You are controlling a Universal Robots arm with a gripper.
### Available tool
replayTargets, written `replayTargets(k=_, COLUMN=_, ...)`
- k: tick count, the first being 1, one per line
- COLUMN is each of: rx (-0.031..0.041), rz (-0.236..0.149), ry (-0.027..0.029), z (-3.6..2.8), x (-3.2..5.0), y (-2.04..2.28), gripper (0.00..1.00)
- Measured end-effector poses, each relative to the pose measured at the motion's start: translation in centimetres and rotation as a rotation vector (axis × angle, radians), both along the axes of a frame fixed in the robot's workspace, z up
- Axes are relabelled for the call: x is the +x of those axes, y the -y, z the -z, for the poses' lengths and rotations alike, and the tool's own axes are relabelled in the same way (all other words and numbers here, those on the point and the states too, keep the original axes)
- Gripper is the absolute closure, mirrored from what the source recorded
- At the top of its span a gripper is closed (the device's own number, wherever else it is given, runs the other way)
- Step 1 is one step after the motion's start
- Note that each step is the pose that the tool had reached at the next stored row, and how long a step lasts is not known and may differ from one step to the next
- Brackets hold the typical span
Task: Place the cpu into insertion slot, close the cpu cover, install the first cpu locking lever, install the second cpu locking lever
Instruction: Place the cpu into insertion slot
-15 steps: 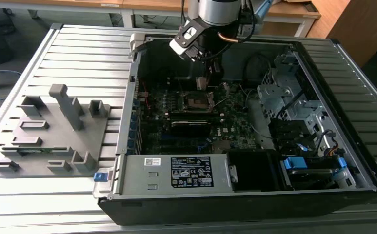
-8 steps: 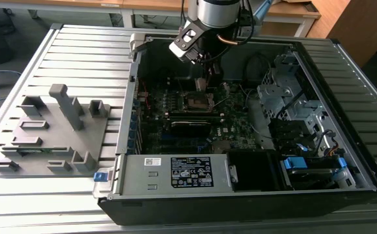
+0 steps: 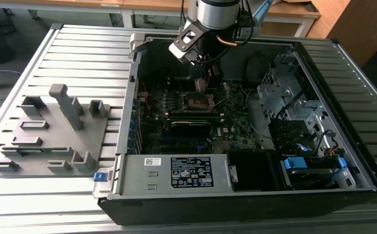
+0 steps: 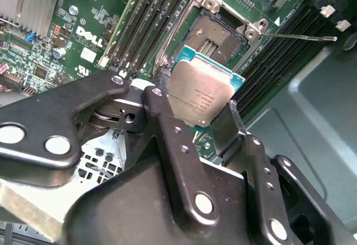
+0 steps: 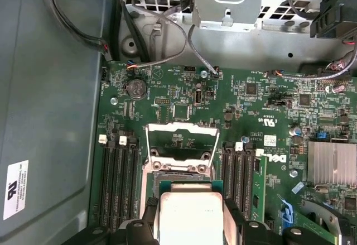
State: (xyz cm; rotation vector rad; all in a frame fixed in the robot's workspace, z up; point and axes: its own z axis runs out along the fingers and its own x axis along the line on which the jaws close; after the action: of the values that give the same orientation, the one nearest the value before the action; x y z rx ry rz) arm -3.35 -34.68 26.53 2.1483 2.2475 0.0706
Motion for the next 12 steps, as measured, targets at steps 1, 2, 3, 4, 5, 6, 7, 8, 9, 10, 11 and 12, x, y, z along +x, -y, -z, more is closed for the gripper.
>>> replayTargets(k=1, rx=-0.0001, rz=0.000, ry=-0.0001, z=0.00, x=0.00, y=0.00, gripper=0.46)
replayTargets(k=2, rx=0.0001, rz=0.000, ry=0.0001, z=0.03, x=0.00, y=0.00, gripper=0.46)
replayTargets(k=3, rx=0.0001, rz=0.000, ry=0.0001, z=0.05, x=0.00, y=0.00, gripper=0.46)
replayTargets(k=4, rx=0.0002, rz=0.000, ry=0.0001, z=0.06, x=0.00, y=0.00, gripper=0.46)
replayTargets(k=5, rx=0.0003, rz=0.000, ry=0.0001, z=0.08, x=0.00, y=0.00, gripper=0.46)
replayTargets(k=6, rx=0.0005, rz=0.000, ry=0.0002, z=0.11, x=0.00, y=-0.01, gripper=0.46)
replayTargets(k=7, rx=0.0004, rz=0.000, ry=0.0002, z=0.14, x=0.00, y=0.00, gripper=0.46)
replayTargets(k=8, rx=0.0002, rz=0.000, ry=0.0001, z=0.15, x=0.00, y=0.00, gripper=0.46)
replayTargets(k=9, rx=0.0001, rz=0.000, ry=0.0001, z=0.16, x=0.00, y=0.00, gripper=0.46)
replayTargets(k=10, rx=0.0001, rz=0.000, ry=0.0000, z=0.16, x=0.00, y=0.00, gripper=0.46)
replayTargets(k=11, rx=0.0001, rz=0.000, ry=0.0001, z=0.19, x=0.00, y=0.00, gripper=0.46)
replayTargets(k=12, rx=0.0001, rz=0.000, ry=0.0001, z=0.25, x=0.00, y=0.00, gripper=0.46)
